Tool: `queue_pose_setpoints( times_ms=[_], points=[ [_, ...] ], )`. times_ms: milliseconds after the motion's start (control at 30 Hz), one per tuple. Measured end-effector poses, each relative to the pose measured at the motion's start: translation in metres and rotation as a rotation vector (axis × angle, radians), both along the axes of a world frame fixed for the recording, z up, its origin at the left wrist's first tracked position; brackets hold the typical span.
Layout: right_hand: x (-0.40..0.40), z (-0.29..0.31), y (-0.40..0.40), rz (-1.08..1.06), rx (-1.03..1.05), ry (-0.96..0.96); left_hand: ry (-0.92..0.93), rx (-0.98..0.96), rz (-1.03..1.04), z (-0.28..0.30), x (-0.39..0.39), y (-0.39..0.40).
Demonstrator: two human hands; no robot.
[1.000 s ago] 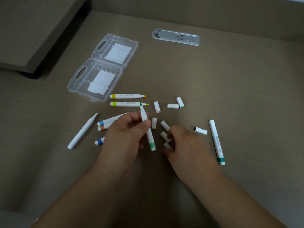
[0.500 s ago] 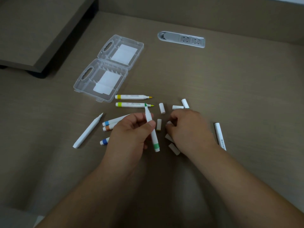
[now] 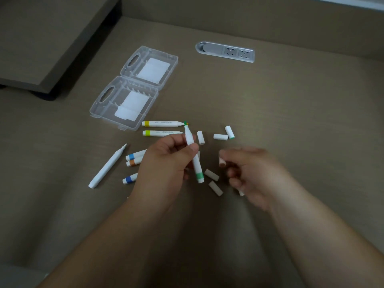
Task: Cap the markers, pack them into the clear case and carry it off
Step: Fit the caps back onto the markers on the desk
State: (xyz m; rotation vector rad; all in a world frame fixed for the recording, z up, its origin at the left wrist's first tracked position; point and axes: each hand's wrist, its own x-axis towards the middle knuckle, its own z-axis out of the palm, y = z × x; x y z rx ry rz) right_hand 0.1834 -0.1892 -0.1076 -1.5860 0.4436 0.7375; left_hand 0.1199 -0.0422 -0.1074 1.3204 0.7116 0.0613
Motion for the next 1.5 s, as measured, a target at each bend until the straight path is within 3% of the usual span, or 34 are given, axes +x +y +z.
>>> queue_pose_setpoints(
  times_ms=[67, 133, 300, 500, 700, 800, 967, 1167, 1367, 1500],
  points=[
    [0.003, -0.009, -0.005, 0.191, -0.454, -0.399, 0.005, 0.009, -0.001, 0.000, -0.001, -0.001],
    [0.004, -0.013, -0.005, 0.357, -0.675, -0.629, -0.004, 0.002, 0.005, -0.001, -0.003, -0.002],
    [0.002, -0.015, 0.001, 0.559, -0.808, -0.710, 0.006, 0.040, -0.020, -0.005, -0.007, -0.002],
    [0.022, -0.012, 0.005, 0.464, -0.817, -0.888, 0.013, 0.021, -0.005, -0.005, -0.012, 0.002],
    [0.042, -0.015, 0.021, 0.729, -0.996, -0.933, 0.029, 0.036, -0.018, -0.005, -0.014, 0.003],
    [0.042, -0.019, 0.019, 0.725, -0.970, -0.970, 0.033, 0.037, -0.018, -0.005, -0.014, 0.005],
    [0.020, -0.004, 0.002, 0.545, -0.433, -1.008, -0.011, -0.015, -0.005, 0.000, -0.009, 0.009],
    [-0.010, 0.007, -0.005, 0.544, -0.215, -0.941, -0.032, 0.032, -0.016, 0.003, 0.005, 0.012],
    [0.001, -0.004, -0.003, 0.549, -0.363, -0.966, -0.031, 0.053, -0.023, 0.001, 0.010, 0.010],
    [0.015, -0.016, 0.009, 0.685, -0.625, -1.177, -0.023, 0.056, -0.021, -0.001, 0.009, 0.008]
  ],
)
